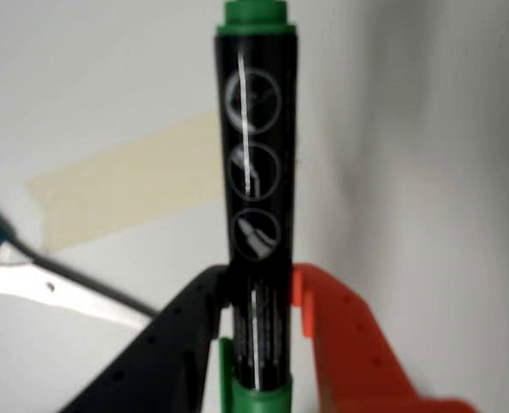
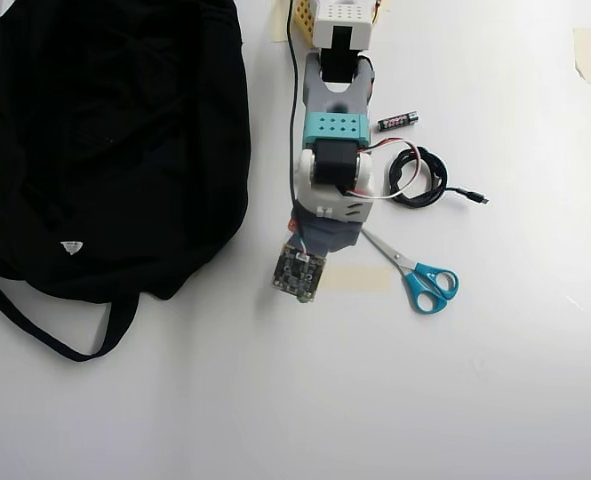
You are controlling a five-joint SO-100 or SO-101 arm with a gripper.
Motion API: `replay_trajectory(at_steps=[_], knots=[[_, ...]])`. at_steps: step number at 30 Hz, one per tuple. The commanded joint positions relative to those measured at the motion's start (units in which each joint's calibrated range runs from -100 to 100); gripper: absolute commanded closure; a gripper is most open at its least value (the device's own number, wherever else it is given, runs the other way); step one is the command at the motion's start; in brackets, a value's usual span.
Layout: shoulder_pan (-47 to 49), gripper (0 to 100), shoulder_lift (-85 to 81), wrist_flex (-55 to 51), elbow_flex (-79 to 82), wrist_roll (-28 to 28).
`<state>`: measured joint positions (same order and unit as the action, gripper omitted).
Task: Put the green marker into the black bag
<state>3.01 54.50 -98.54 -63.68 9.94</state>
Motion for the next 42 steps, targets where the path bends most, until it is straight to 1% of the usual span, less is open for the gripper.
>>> replay_trajectory(at_steps=[1,7,20,26,36,42], knots=[[1.7,98,-1.9,-0.4,-1.6,-1.7],[3.0,98,-1.2,-0.7,-1.5,-3.3],[3.9,98,-5.5,0.1,4.6,-3.9],[3.9,98,-15.4,3.8,17.0,-4.3],[3.7,98,-34.3,15.9,40.1,-3.9],[3.6,98,-43.2,17.1,50.3,-3.8]])
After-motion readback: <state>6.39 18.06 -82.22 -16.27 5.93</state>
